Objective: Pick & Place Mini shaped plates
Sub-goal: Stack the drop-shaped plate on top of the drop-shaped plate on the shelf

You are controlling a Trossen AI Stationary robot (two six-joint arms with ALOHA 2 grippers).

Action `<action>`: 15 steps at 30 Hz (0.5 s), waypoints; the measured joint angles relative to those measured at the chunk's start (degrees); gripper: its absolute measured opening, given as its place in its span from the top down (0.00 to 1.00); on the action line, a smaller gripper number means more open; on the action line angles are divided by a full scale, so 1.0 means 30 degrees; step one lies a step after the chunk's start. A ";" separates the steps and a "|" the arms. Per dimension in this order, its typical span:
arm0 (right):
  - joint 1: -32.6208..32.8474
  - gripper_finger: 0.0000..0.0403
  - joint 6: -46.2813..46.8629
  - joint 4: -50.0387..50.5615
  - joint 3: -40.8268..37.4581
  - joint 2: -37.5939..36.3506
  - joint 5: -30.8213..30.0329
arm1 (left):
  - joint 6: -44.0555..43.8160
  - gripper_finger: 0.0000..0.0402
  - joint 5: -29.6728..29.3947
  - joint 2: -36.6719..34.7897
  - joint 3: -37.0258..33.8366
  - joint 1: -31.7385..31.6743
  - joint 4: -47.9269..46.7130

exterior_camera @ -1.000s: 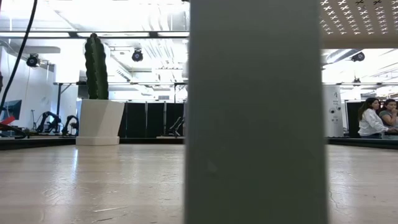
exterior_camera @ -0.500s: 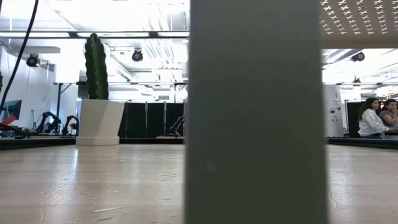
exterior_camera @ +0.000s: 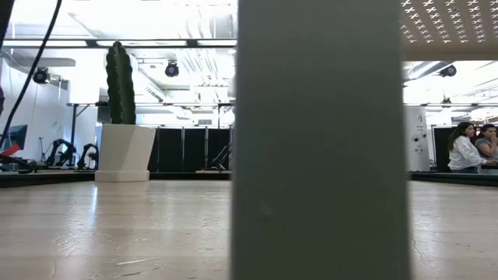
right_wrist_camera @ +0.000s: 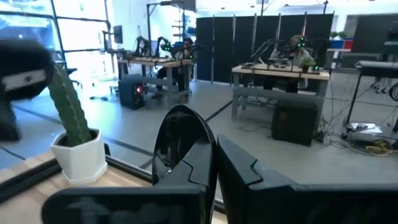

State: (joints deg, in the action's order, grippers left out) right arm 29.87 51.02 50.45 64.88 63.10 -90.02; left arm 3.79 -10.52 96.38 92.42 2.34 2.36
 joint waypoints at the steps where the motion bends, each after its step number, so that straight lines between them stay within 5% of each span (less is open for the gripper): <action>1: 0.0000 0.97 -0.0006 -0.0012 -0.0108 0.0125 0.0001 | 0.0002 0.73 -0.0007 0.0186 0.0000 -0.0047 0.0403; 9: 0.0095 0.97 -0.0309 -0.0095 -0.0175 0.0618 -0.0001 | 0.1288 0.74 -0.0304 0.1694 0.0000 -0.0326 0.3325; 15: 0.0124 0.97 -0.1230 -0.0125 -0.0175 0.0765 -0.0006 | 0.2224 0.74 -0.2345 0.2714 0.0000 -0.0453 0.5280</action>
State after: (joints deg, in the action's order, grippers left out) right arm 30.24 47.33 50.08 64.36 65.40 -90.04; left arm 10.46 -17.56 104.52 92.42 0.99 18.20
